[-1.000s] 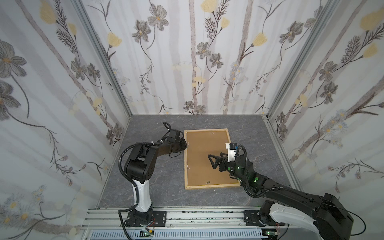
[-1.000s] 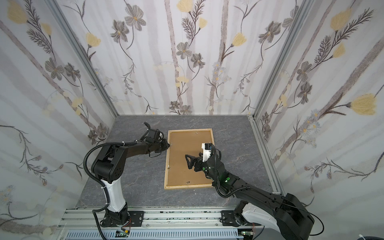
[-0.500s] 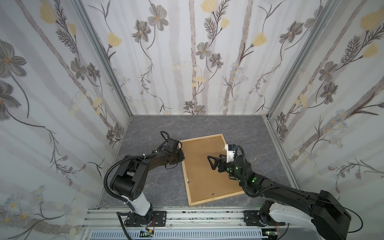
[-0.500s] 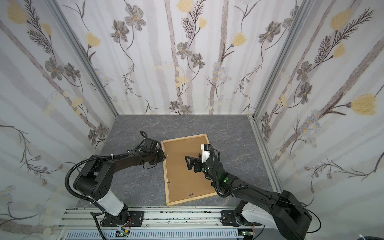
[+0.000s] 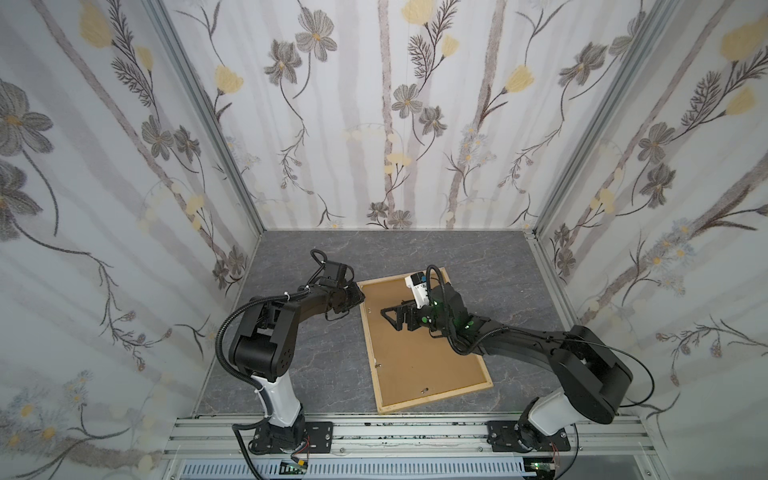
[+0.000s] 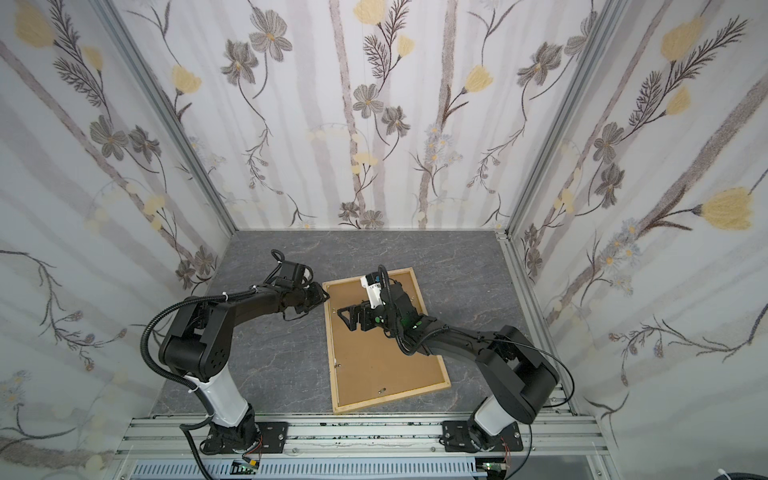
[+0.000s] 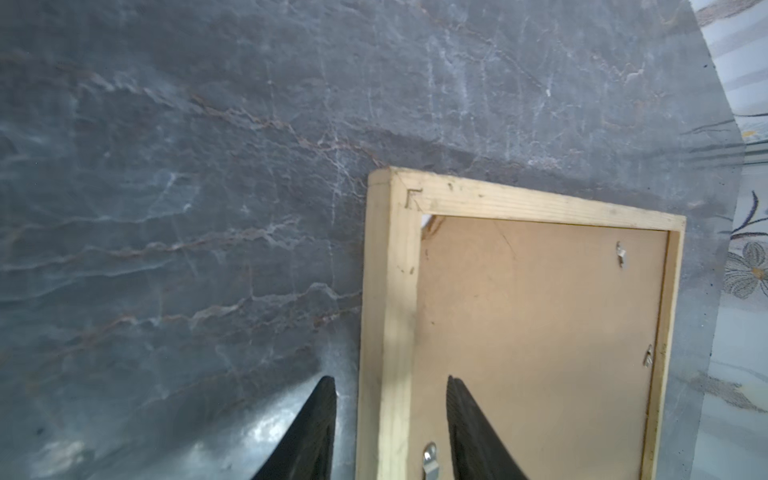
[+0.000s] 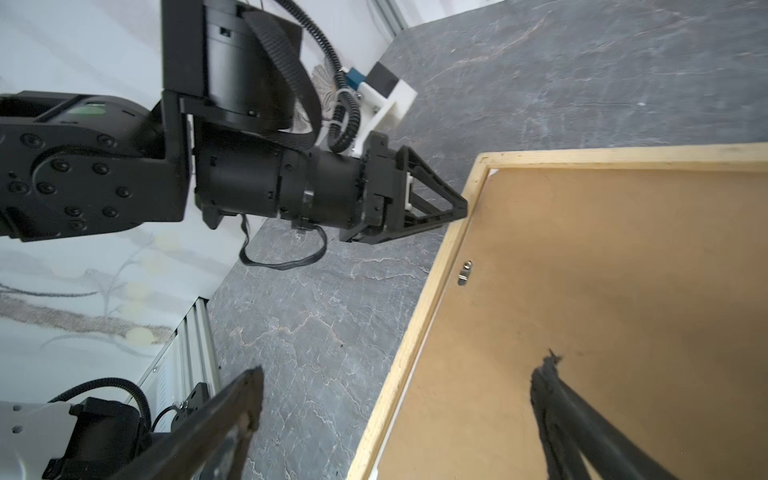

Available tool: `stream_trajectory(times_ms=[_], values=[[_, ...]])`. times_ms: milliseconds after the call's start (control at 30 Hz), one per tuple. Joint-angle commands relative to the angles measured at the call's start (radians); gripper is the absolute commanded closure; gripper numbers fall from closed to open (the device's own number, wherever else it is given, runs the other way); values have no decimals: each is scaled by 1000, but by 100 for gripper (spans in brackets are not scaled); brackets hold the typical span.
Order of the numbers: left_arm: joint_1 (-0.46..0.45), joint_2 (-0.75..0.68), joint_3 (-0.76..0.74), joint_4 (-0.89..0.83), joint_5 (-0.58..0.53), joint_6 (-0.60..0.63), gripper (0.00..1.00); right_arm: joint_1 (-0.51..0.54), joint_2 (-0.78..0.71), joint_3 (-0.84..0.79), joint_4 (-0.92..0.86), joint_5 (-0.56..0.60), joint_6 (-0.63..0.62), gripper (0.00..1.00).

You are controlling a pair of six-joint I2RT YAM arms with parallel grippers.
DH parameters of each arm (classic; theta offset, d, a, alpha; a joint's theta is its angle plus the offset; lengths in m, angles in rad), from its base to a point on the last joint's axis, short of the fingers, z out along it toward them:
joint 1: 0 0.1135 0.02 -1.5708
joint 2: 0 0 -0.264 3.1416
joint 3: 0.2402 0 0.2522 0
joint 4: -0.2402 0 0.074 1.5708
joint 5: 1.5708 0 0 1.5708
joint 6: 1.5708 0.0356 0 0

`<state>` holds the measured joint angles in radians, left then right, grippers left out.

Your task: Put the photo into the frame

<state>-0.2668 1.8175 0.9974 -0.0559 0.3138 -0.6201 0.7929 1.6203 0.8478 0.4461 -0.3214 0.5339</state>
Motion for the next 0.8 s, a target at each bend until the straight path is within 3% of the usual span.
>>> stream_trajectory(times_ms=[0, 333, 767], values=[[5, 34, 23, 36, 40, 5, 61, 6, 101, 91, -55, -109, -39, 0], [43, 149, 87, 84, 117, -18, 82, 16, 350, 321, -197, -94, -84, 0], [53, 184, 150, 61, 124, -6, 84, 1, 470, 471, -244, -36, -99, 0]])
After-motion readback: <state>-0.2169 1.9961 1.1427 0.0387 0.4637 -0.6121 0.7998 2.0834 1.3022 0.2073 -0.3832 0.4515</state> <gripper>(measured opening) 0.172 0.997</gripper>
